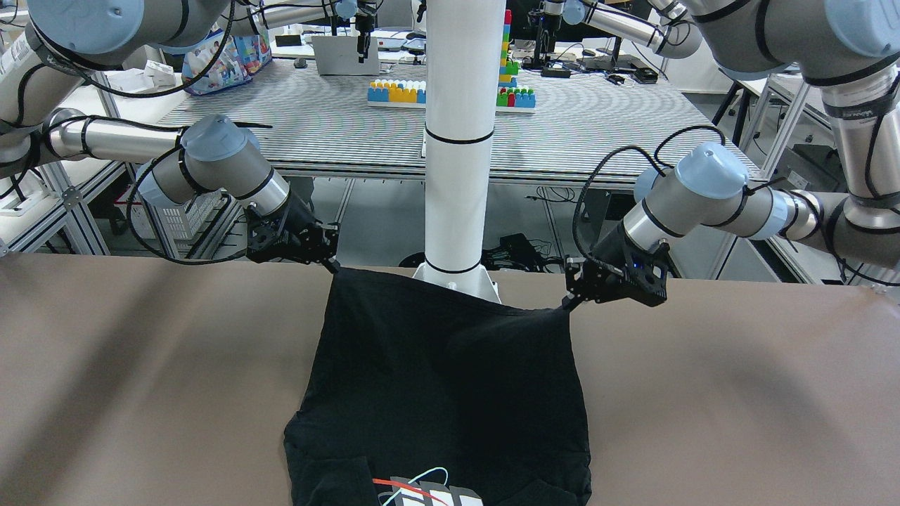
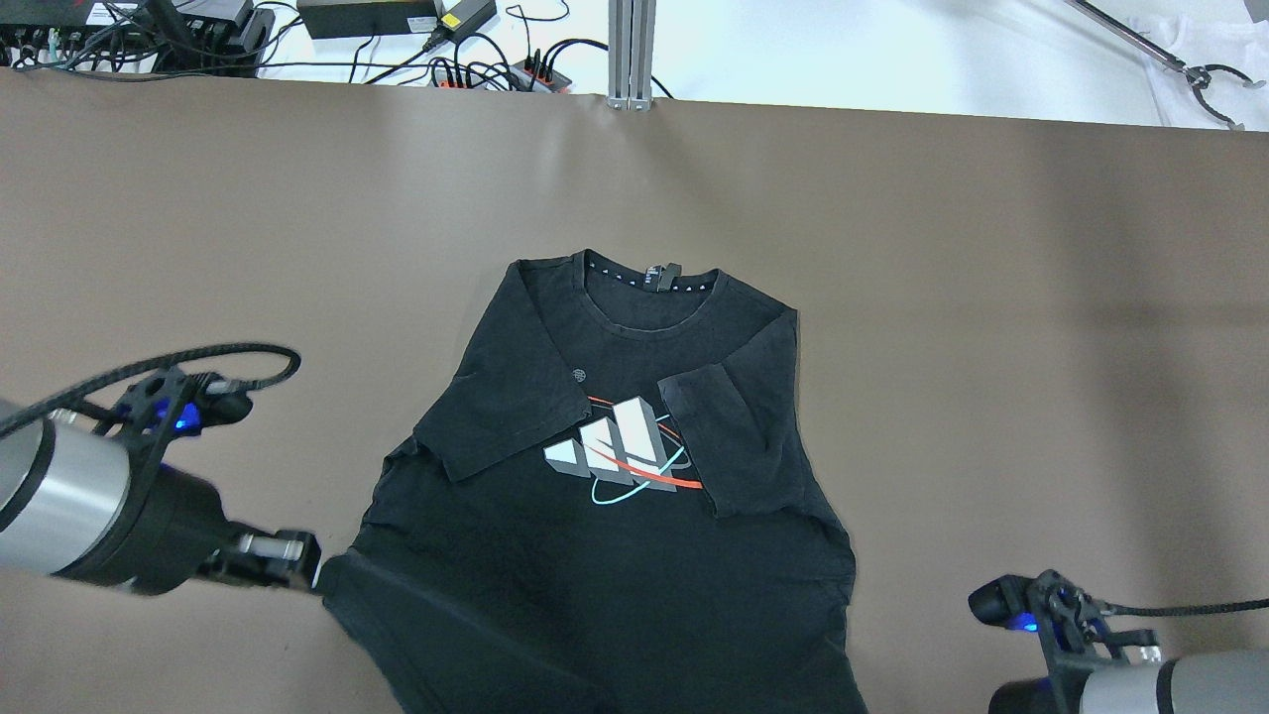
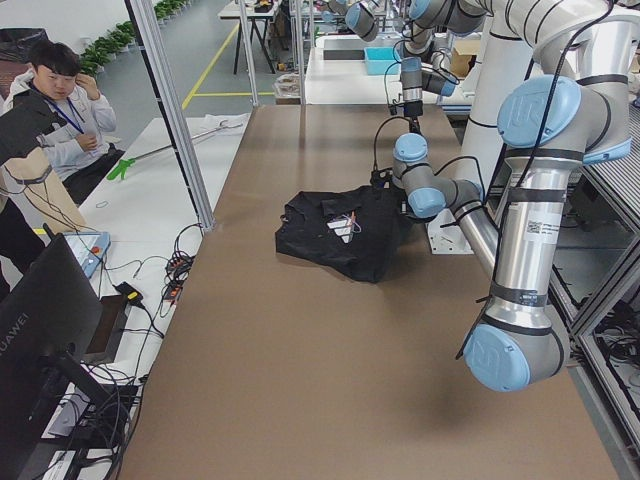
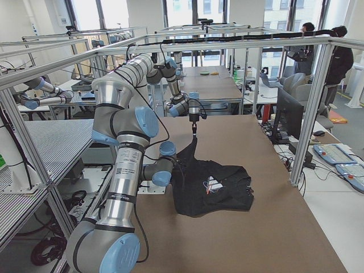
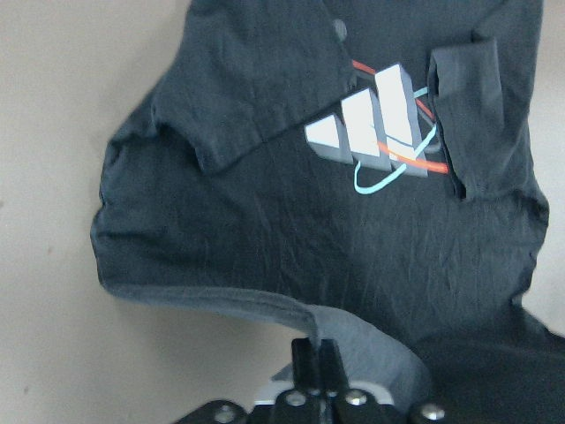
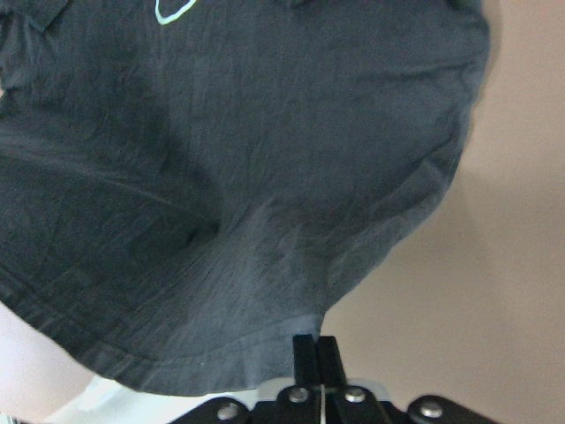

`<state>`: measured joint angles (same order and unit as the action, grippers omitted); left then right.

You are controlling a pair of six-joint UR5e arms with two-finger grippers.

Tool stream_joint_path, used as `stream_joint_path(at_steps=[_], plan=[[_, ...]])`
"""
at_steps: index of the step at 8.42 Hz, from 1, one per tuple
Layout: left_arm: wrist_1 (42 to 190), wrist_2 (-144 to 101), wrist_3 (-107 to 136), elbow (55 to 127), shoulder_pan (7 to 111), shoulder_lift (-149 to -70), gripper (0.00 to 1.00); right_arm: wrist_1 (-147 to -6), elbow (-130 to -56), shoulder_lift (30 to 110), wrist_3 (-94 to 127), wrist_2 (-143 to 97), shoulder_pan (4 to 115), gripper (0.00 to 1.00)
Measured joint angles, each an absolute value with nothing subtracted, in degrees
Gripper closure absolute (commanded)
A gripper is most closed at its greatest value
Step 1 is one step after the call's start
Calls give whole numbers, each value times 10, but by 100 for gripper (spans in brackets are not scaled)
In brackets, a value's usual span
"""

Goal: Fold clothes
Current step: 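Lift the hem corners with both grippers and carry them away from the robot, then lay the hem over the collar with both grippers, folding the shirt in half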

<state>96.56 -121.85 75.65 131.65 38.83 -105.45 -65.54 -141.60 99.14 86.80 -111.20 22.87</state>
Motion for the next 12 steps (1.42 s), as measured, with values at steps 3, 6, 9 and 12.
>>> stream_joint_path(at_steps=[3,6,9,12], plan=[[966,-1171,757,1222,465,-1120,100,-658,-1333,945,868,-1110,346,100],[967,-1160,755,1130,512,-1182,100,-660,-1235,864,864,-1111,416,100],[984,-1118,744,963,516,-1288,100,-673,-1136,775,847,-1099,442,100],[1068,-1077,735,800,512,-1340,100,-695,-1063,719,824,-1076,443,100]])
